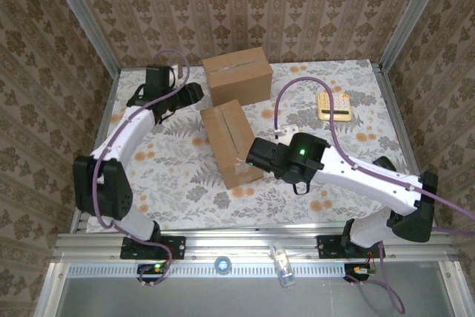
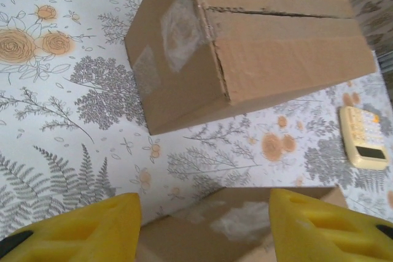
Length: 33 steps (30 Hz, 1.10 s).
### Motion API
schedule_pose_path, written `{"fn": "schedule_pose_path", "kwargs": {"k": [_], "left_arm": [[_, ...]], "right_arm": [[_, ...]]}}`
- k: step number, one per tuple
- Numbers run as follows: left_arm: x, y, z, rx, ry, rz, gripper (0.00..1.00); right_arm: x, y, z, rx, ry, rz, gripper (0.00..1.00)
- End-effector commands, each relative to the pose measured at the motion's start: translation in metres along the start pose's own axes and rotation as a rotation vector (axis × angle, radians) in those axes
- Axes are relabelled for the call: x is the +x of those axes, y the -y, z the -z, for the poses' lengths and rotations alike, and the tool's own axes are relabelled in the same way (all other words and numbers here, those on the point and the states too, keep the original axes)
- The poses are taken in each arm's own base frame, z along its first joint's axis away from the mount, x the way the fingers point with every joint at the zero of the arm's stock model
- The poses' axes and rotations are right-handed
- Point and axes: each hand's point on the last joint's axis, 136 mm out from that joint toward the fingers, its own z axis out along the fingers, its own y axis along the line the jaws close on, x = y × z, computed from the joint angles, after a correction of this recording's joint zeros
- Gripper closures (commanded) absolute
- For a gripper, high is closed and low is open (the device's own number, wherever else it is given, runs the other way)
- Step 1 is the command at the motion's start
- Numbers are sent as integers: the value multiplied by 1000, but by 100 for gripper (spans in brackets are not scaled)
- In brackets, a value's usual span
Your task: Unpack the express box
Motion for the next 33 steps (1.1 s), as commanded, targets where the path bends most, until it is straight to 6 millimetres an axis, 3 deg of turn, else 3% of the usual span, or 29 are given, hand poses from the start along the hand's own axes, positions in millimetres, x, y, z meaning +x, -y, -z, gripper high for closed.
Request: {"fn": "schedule_pose_path", "kwargs": {"k": [1, 7, 18, 24, 33], "left_arm": [[-14, -3, -11, -20, 7, -64, 45], [-3, -17, -46, -30, -49, -69, 46], [33, -23, -73, -34, -131, -87, 47], [57, -23, -69, -36, -156, -86, 48], [92, -29, -34, -61, -155, -53, 48]], "right_arm": [[3, -3, -17, 53, -10, 5, 100], [5, -27, -42, 75, -35, 25, 100], [-7, -55, -77, 100, -54, 51, 100], [-18, -56, -91, 104, -51, 55, 100], [-43, -47, -104, 111, -18, 61, 100]]}}
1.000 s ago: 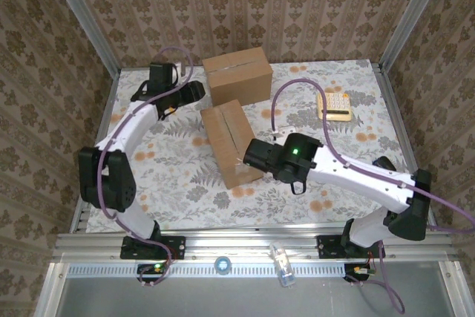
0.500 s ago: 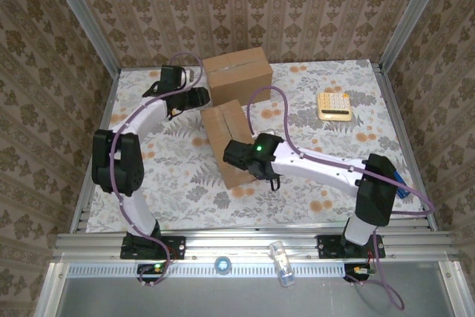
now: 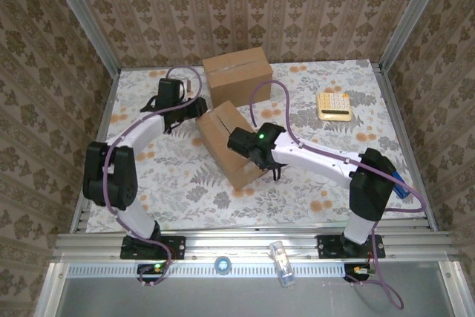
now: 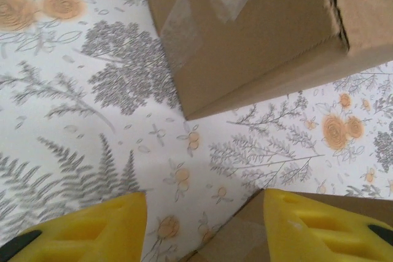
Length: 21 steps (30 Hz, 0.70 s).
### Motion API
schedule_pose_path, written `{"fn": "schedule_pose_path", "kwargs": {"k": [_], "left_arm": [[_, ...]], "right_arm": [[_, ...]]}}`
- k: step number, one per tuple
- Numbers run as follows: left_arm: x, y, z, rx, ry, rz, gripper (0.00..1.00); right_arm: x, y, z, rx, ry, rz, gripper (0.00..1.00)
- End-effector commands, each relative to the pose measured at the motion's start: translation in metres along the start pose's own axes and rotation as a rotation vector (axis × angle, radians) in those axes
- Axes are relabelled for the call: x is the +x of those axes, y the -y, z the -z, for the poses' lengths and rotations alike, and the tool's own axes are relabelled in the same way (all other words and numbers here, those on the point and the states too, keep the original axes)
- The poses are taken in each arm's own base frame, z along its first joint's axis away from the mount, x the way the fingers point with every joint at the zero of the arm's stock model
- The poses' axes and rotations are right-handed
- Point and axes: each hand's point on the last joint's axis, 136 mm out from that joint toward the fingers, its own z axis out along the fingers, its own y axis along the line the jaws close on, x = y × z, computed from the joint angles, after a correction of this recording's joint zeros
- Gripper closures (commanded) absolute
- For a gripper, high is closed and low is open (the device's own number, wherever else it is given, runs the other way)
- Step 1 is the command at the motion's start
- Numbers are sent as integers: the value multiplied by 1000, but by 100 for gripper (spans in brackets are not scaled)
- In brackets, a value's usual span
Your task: Unpack the express box
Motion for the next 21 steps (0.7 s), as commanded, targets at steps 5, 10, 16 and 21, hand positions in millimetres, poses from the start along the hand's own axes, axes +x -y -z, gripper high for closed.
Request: {"fn": "schedule_pose_path", "kwargs": {"k": [5, 10, 16, 21], "left_arm": [[66, 11, 25, 8, -118, 10, 48], [86, 14, 38, -4, -127, 4, 48], [98, 10, 44, -25, -134, 8, 48], [97, 9, 45, -35, -130, 6, 46]], "right_arm": [[-50, -3, -5, -34, 127, -54, 100], [-63, 0, -13, -54, 138, -67, 100], [-75, -3, -19, -87, 147, -77, 100], [-78, -3, -23, -89, 142, -85, 100]]}}
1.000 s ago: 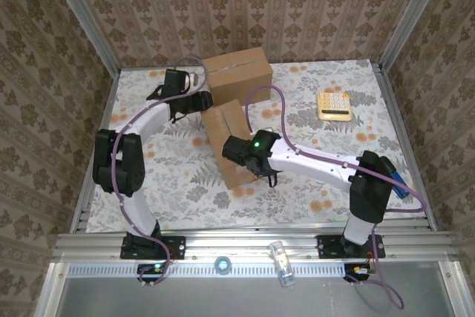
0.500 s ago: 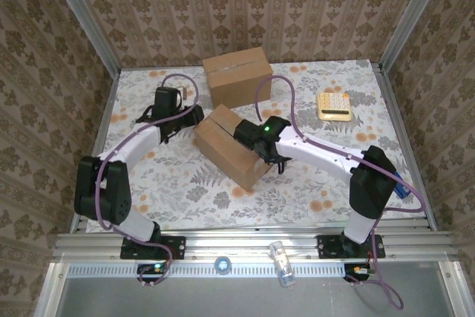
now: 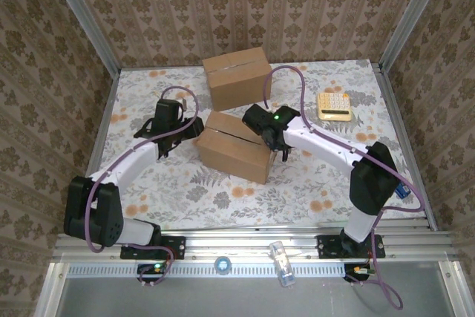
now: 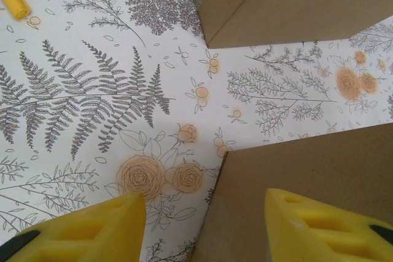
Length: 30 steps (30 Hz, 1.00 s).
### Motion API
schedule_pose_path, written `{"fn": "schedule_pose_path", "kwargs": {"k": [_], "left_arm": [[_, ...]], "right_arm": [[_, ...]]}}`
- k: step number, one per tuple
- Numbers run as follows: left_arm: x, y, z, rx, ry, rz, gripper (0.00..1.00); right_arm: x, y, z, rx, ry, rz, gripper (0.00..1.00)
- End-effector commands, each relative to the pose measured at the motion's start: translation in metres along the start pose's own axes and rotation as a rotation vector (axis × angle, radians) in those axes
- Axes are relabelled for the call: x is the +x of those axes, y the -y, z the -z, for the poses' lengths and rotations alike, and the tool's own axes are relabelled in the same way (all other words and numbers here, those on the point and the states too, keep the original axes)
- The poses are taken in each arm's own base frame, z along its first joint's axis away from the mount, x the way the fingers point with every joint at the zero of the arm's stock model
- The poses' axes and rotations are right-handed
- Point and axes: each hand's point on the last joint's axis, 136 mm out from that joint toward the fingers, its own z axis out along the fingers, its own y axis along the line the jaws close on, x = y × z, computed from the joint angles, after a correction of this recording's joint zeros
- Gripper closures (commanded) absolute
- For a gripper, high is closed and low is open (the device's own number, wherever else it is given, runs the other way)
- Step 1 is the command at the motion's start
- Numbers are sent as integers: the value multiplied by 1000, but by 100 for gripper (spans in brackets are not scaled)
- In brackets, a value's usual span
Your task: Unpack the express box
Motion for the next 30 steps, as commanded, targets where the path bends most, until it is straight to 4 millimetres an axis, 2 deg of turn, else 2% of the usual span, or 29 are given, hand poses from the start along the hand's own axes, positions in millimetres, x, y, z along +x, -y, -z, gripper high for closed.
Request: {"fn": "schedule_pose_path", "kwargs": {"k": [1, 6, 9, 15, 18, 22, 25, 27, 30], "left_arm": [[39, 10, -3, 29, -135, -24, 46], [28, 2, 1, -36, -115, -46, 30], [13, -6, 6, -98, -93, -61, 22], [-31, -19, 23, -193, -9, -70, 15], [-53, -16, 37, -205, 44, -75, 13], [-74, -1, 64, -170, 125, -80, 10], [-77, 14, 81, -99, 158, -90, 9], [-76, 33, 92, 2, 171, -107, 10], [-69, 80, 109, 241, 172, -151, 11]], "right_arm": [[-28, -38, 7, -127, 88, -51, 100], [-20, -29, 4, -111, 74, -69, 100], [-14, -18, 2, -83, 62, -80, 100], [1, 17, -2, 3, 48, -100, 100], [4, 37, 3, 25, 57, -121, 100], [6, 63, 16, 18, 85, -149, 100], [6, 67, 30, -80, 118, -155, 100], [2, 64, 49, -213, 175, -169, 100], [-8, 52, 87, -452, 291, -167, 100]]}}
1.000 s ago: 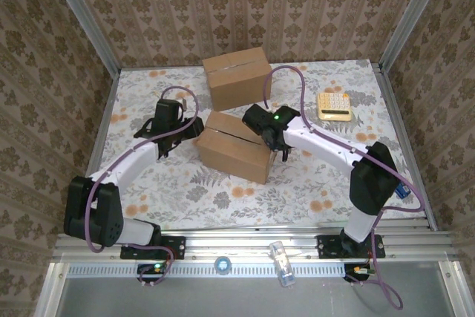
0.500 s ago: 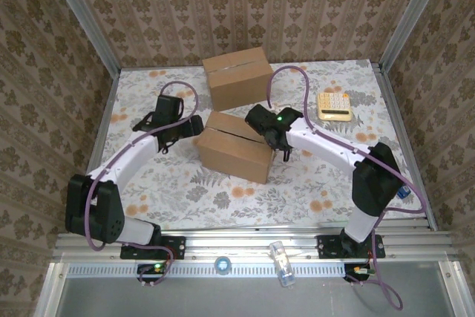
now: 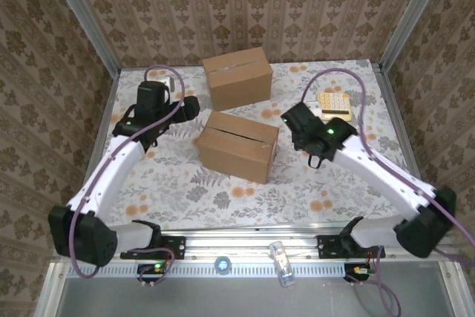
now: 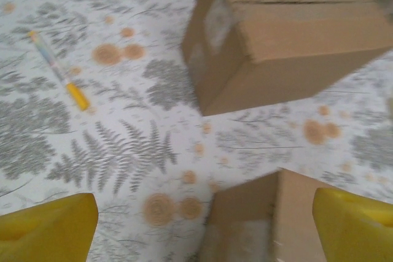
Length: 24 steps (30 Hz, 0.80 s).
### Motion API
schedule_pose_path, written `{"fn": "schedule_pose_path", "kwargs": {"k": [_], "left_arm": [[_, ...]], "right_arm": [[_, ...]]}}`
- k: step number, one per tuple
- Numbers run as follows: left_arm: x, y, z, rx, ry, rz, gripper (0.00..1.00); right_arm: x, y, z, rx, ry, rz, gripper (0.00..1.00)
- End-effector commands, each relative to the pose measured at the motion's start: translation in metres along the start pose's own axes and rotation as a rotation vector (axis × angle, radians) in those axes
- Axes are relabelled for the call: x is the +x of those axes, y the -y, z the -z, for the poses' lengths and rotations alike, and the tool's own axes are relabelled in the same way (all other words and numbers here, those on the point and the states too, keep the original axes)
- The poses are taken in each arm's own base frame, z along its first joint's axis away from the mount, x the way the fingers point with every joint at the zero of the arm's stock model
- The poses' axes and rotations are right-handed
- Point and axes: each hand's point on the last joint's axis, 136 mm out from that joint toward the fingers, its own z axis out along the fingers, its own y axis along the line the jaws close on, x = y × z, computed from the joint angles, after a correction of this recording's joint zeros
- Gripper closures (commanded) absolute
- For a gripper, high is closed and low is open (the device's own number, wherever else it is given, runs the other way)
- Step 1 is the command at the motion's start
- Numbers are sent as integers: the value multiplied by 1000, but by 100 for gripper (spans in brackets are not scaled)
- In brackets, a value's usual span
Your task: Unpack the express box
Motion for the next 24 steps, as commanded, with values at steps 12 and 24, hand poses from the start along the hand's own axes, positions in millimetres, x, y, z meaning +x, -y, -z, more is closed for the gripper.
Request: {"fn": "schedule_pose_path", "kwargs": {"k": [12, 24], "left_arm": [[25, 224, 113, 1108, 68, -285, 3], [21, 272, 148, 1402, 126, -291, 1]], "right_arm": [[-55, -67, 158, -956, 491, -97, 100], [-64, -81, 210, -1256, 660, -108, 100]]}}
